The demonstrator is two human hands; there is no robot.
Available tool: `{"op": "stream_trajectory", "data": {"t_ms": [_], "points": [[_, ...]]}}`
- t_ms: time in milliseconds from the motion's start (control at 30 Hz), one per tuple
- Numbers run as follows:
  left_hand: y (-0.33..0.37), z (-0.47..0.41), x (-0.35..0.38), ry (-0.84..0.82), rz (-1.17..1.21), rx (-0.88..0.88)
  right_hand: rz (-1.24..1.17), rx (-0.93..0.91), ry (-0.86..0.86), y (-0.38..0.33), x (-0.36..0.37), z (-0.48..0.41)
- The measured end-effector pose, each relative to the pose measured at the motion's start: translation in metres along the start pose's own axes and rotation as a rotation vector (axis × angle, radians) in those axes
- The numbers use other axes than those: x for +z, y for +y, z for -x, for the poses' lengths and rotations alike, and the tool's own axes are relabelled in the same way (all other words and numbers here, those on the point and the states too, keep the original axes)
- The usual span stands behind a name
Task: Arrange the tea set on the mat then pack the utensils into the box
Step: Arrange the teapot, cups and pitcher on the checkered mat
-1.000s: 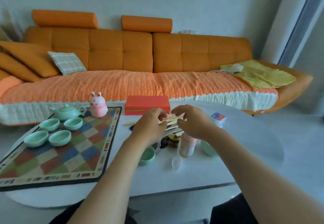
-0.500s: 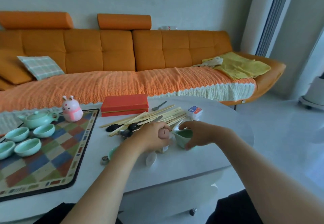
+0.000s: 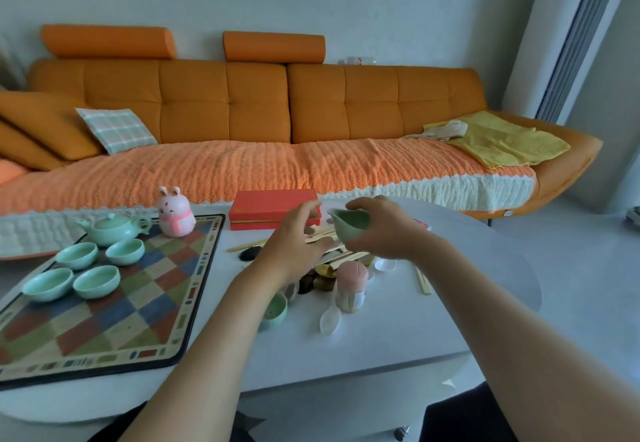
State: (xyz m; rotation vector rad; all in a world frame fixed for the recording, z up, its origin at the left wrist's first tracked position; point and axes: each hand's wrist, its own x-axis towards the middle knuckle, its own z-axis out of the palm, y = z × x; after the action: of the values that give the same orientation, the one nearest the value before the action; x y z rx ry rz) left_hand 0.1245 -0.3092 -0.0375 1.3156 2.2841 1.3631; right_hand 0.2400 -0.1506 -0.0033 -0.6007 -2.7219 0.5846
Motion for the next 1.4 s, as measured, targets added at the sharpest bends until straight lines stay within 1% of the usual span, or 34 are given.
{"op": "stream_trajectory", "data": {"t_ms": [67, 167, 267, 433, 567, 633, 700, 800, 900, 1000, 1067, 1133, 1200, 1267, 1400], "points": [[-0.005, 0.000, -0.015, 0.026, 0.052, 0.010, -0.077, -0.069, -0.002, -0.024, 0.009, -0.011], [-0.016, 0.002, -0.043, 0.114, 0.113, -0.004, -0.081, -0.156, -0.008, -0.060, 0.030, -0.029], [-0.040, 0.008, -0.075, 0.176, 0.064, -0.055, -0.083, -0.201, -0.024, -0.092, 0.053, -0.046], [-0.087, 0.029, -0.122, 0.164, -0.122, -0.199, -0.002, -0.264, -0.162, -0.142, 0.105, -0.070], [-0.119, 0.050, -0.153, 0.159, -0.203, -0.288, -0.020, -0.288, -0.262, -0.176, 0.144, -0.083], [-0.135, 0.058, -0.168, 0.190, -0.284, -0.313, -0.026, -0.297, -0.277, -0.190, 0.161, -0.088], [-0.149, 0.065, -0.184, 0.243, -0.428, -0.326, -0.020, -0.304, -0.281, -0.202, 0.176, -0.094], [-0.167, 0.075, -0.202, 0.269, -0.606, -0.360, 0.017, -0.287, -0.312, -0.211, 0.194, -0.104], [-0.183, 0.080, -0.212, 0.218, -0.711, -0.448, 0.037, -0.263, -0.322, -0.216, 0.207, -0.112], [-0.189, 0.082, -0.215, 0.157, -0.764, -0.488, 0.075, -0.278, -0.293, -0.218, 0.212, -0.118], [-0.189, 0.081, -0.215, 0.151, -0.773, -0.485, 0.123, -0.310, -0.278, -0.218, 0.212, -0.120], [-0.188, 0.078, -0.214, 0.183, -0.808, -0.459, 0.150, -0.305, -0.259, -0.217, 0.210, -0.120], [-0.184, 0.073, -0.212, 0.233, -0.802, -0.396, 0.111, -0.238, -0.242, -0.215, 0.210, -0.120], [-0.178, 0.068, -0.207, 0.240, -0.743, -0.329, 0.058, -0.185, -0.240, -0.212, 0.211, -0.121], [-0.170, 0.064, -0.194, 0.207, -0.654, -0.265, -0.054, -0.253, -0.278, -0.210, 0.211, -0.126]]}}
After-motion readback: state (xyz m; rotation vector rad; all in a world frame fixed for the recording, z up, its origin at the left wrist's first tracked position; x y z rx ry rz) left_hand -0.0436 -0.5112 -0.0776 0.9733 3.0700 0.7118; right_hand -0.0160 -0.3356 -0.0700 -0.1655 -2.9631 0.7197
